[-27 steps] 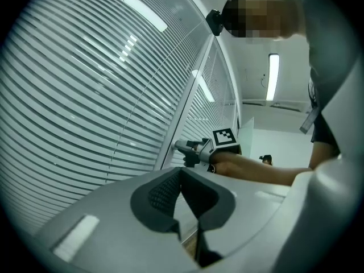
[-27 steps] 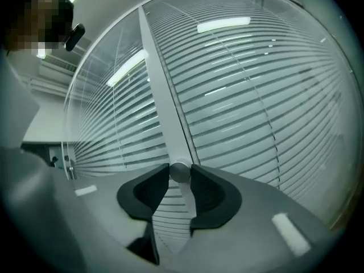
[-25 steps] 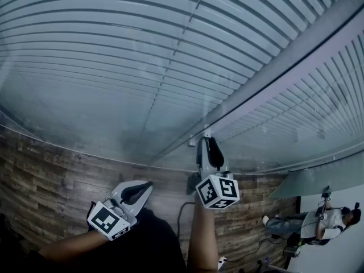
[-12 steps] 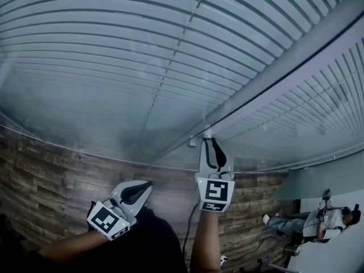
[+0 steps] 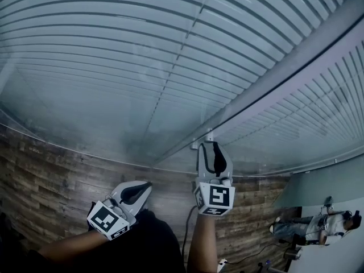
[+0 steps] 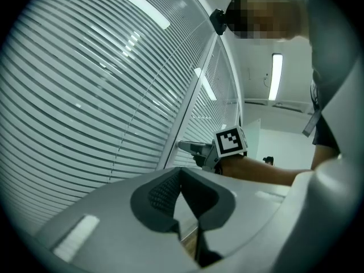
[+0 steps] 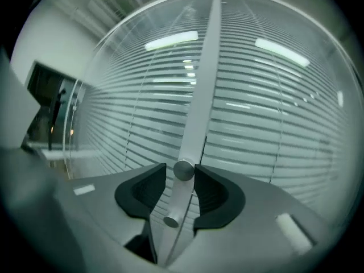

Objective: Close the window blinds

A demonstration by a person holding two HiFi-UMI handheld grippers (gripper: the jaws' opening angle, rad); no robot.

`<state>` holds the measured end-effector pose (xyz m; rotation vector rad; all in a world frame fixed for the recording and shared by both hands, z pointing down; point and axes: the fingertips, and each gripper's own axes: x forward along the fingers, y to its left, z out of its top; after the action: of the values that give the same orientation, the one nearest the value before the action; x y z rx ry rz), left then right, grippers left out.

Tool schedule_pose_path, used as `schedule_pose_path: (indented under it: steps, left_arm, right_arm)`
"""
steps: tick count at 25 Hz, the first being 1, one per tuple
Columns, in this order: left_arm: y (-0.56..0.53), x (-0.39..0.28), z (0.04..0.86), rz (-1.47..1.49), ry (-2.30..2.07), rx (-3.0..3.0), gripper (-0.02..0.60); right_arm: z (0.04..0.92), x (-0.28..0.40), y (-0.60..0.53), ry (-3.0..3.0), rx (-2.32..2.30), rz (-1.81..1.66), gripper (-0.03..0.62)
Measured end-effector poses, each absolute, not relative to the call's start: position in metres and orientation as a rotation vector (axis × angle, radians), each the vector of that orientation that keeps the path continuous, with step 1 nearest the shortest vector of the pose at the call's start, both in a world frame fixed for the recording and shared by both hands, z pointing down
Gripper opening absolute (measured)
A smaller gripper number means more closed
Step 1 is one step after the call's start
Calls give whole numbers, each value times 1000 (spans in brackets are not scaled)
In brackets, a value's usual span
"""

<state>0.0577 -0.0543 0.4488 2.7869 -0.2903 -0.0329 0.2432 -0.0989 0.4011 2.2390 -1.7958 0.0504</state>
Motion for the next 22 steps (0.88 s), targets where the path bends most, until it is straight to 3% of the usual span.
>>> schedule_pose_path:
  steps: [6, 12, 22]
  left_arm:
    - [-57, 51, 447, -27, -300, 2800, -2]
    - [-62, 41, 452, -28, -336, 2795, -2]
    - [-68, 40, 445, -40, -365, 2805, -2]
  right_arm:
    - [400, 253, -101, -1973, 2578, 383, 161]
    - [402, 254, -104, -1996, 2611, 448, 129]
    - [401, 247, -110, -1453, 2007, -197, 126]
